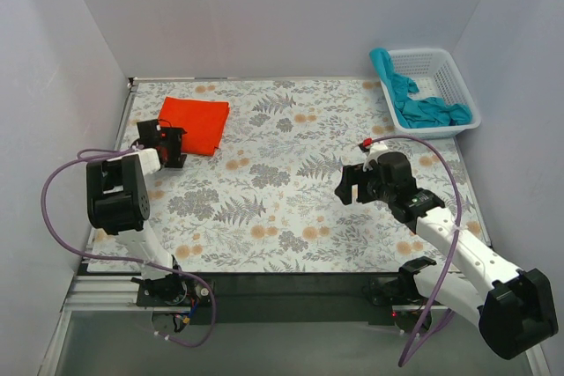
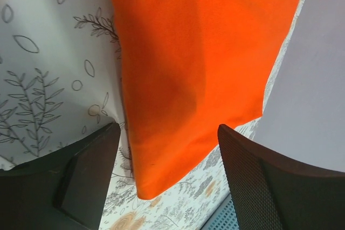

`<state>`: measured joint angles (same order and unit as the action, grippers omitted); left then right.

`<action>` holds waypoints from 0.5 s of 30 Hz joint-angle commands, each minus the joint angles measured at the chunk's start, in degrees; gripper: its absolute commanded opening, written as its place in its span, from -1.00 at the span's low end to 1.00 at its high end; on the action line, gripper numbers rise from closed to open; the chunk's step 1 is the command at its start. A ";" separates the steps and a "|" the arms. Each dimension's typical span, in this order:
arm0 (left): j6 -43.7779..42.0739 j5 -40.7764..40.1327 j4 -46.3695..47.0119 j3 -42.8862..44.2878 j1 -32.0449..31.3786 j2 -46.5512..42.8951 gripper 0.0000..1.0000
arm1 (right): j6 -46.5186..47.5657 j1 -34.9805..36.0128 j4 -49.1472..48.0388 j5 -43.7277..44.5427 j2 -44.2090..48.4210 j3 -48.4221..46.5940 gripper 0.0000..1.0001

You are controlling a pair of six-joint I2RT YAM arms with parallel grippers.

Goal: Fold and stack the t-shirts
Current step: Reset both grippers

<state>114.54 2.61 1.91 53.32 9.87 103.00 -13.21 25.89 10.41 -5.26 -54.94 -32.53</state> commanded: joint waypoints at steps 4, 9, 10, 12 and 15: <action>4.63 -1.82 0.55 -1.99 -1.87 3.78 0.14 | 1.00 -1.37 -1.01 -1.07 1.68 1.16 0.72; 7.88 -5.32 0.99 -0.41 -1.96 5.37 -0.70 | 1.52 -1.72 -0.84 -1.34 2.38 1.24 0.72; 8.06 -6.21 1.16 -0.24 -1.96 5.37 -0.97 | 1.70 -1.72 -0.49 -1.34 2.47 1.16 0.72; 8.85 -9.53 1.25 0.73 -1.61 5.54 -1.00 | 2.22 -1.81 -0.31 -1.16 2.64 1.07 0.72; 12.10 -12.71 1.34 2.13 -0.12 6.15 -1.00 | 2.66 -1.98 0.39 -0.98 2.64 0.63 0.72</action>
<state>115.44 -1.45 6.37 53.98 8.10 107.57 -11.92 24.32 10.59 -6.11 -53.23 -31.64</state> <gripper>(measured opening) 0.065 0.861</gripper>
